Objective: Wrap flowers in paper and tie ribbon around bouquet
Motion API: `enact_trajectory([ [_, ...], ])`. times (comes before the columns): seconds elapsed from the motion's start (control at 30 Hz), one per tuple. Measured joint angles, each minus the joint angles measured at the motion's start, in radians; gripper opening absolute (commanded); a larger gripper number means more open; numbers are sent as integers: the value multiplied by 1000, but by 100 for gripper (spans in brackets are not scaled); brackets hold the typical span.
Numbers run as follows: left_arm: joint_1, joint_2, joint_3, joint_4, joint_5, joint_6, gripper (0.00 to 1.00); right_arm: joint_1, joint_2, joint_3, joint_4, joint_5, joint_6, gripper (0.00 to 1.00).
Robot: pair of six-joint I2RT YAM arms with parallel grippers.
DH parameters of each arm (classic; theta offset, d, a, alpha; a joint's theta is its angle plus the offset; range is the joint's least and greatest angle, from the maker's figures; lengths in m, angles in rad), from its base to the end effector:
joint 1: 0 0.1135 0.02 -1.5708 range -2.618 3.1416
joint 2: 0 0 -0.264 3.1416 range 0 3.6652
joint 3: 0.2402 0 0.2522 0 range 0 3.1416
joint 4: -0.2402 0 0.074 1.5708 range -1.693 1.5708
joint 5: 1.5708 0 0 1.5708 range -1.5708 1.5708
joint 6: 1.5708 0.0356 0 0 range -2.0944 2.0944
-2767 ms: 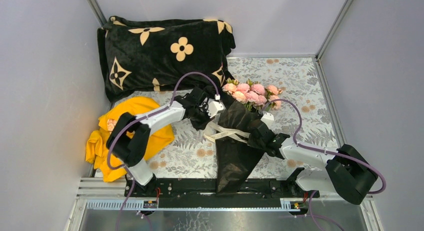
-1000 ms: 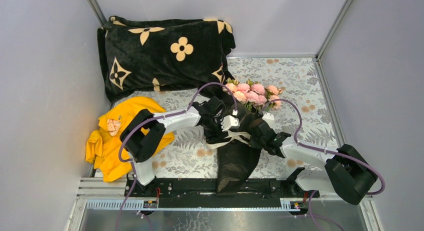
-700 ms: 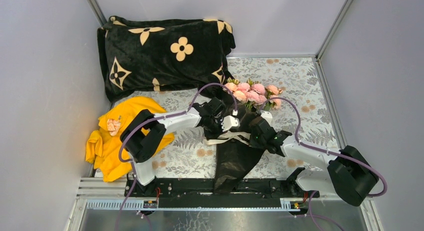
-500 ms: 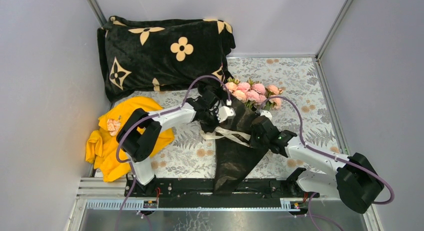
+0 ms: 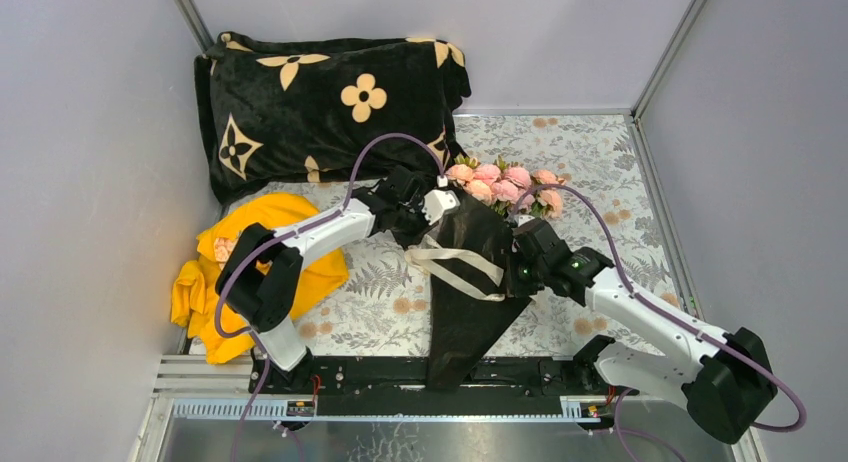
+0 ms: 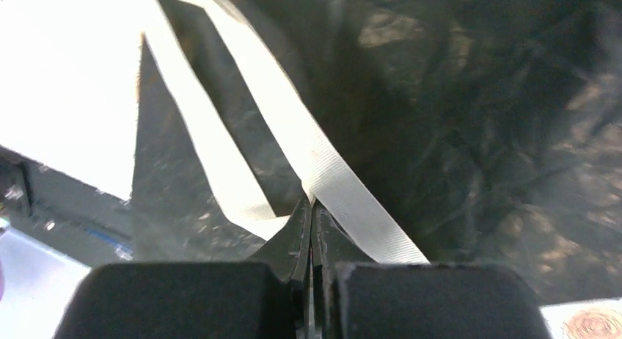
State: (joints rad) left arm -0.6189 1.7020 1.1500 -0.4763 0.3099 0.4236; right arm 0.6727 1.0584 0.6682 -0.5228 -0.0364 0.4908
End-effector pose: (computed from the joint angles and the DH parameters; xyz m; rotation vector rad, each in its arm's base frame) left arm 0.2790 -0.2121 0.2055 1.3890 2.1926 -0.4734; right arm 0.1610 0.1300 0.2192 -0.2486 2.5506 0.5196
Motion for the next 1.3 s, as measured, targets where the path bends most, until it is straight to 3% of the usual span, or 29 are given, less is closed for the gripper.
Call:
enact_trajectory([
  [0.13,-5,-1,0,18,-16,-28,0,-2,-33,22,32,-122,-40,0],
  [0.3,-95,-8,2,55,-27,-83,0,-2,20,68,160,-236,-57,0],
  [0.57,-121,-14,34,81,-20,-172,0,-2,140,115,327,-272,-31,0],
  [1.13,-119,-16,39,77,4,-220,0,-8,166,122,378,-264,-2,0],
  [1.2,-102,-19,45,72,-14,-215,0,-64,172,128,380,-280,18,0],
  [1.27,-53,-31,42,77,-41,-198,0,-238,145,100,410,-309,68,0],
  [1.3,-1,-44,28,89,-63,-183,0,-385,102,53,445,-333,101,0],
])
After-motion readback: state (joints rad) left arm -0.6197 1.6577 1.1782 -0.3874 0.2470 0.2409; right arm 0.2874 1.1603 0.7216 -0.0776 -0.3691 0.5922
